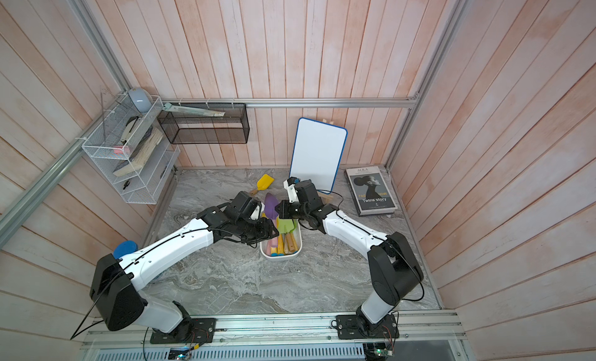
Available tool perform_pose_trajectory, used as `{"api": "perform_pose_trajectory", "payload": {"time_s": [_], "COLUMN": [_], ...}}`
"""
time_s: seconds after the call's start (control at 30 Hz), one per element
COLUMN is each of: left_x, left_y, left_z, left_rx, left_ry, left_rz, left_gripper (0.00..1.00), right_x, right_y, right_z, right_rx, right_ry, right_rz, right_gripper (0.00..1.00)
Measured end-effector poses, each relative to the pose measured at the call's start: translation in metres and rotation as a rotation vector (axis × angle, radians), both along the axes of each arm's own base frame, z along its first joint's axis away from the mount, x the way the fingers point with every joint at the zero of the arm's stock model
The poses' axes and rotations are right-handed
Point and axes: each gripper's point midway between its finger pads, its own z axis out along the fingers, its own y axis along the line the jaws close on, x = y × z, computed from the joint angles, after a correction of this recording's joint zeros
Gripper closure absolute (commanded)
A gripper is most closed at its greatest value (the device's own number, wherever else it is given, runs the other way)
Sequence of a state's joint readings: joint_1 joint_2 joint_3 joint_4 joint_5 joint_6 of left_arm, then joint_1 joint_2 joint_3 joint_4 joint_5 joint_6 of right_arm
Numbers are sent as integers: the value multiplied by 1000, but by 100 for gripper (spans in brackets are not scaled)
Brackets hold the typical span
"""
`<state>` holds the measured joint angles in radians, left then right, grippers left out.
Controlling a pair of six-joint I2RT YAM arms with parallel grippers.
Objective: Put the shovel into the storage box
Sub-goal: Place the shovel in the storage box.
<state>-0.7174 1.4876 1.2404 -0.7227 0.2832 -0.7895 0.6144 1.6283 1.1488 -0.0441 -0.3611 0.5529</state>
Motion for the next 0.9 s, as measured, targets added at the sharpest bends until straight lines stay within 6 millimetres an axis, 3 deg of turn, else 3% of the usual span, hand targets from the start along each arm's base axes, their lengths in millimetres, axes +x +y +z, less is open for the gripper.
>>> {"api": "perform_pose_trajectory", "payload": {"time_s": [0.27, 0.6, 0.9], "left_x": [-2, 1, 6], "left_y": [3, 13, 13], "left_z": [2, 29, 32], "left_rx": [-9, -40, -41], "left_ry": [-29, -146, -178], "left_rz": [-10, 15, 26], "left_gripper": [38, 38, 38], "right_x": [0, -8, -5], "right_y": [-2, -7, -6], "right_z": [-3, -22, -38], "right_rx": [16, 2, -12], "right_ry": [9, 38, 47], "right_rz": [13, 18, 36], "right_gripper": [100, 100, 100]}}
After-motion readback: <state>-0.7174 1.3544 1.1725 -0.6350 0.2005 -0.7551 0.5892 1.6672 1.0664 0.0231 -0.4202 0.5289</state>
